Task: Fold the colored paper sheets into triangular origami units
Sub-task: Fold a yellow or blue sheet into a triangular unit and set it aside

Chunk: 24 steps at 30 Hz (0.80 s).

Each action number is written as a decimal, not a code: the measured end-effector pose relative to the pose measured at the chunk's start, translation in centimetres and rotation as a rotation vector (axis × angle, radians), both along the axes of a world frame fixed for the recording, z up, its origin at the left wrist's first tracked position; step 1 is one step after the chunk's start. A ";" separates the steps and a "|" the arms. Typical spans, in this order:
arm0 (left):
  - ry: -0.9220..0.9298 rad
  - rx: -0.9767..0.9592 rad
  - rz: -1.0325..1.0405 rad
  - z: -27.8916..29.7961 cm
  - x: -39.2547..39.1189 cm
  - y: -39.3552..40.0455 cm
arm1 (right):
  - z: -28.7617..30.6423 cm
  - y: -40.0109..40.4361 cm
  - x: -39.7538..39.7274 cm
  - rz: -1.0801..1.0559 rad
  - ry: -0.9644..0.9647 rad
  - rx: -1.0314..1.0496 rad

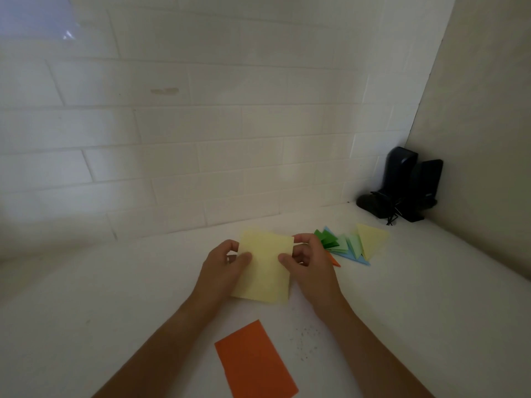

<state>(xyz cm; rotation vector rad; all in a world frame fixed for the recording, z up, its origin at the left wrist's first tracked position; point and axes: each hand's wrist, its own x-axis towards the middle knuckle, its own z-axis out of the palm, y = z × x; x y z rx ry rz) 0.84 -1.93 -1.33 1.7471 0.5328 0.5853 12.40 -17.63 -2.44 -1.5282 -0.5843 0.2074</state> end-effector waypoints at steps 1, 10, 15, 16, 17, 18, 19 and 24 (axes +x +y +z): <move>0.017 0.013 -0.005 0.0 0.1 0.0 | 0.0 -0.1 0.0 -0.018 0.010 0.017; 0.050 0.069 -0.025 -0.4 0.2 -0.1 | 0.7 -0.2 -0.9 0.063 -0.378 -0.057; -0.031 -0.144 -0.130 0.6 -0.2 -0.8 | 0.3 -0.1 -0.7 0.205 -0.484 -0.138; -0.046 -0.180 -0.150 0.7 -0.2 -0.9 | 0.4 0.0 -0.7 0.227 -0.473 -0.157; -0.062 -0.196 -0.166 0.7 -0.2 -0.9 | 0.4 0.0 -0.7 0.246 -0.464 -0.176; -0.072 -0.183 -0.176 0.6 -0.2 -0.8 | 0.4 0.0 -0.8 0.259 -0.463 -0.189; -0.077 -0.155 -0.180 0.4 -0.1 -0.6 | 0.4 -0.1 -0.8 0.272 -0.461 -0.193; -0.092 -0.056 -0.106 0.2 -0.2 -0.3 | 0.8 -0.3 -1.2 0.312 -0.353 -0.113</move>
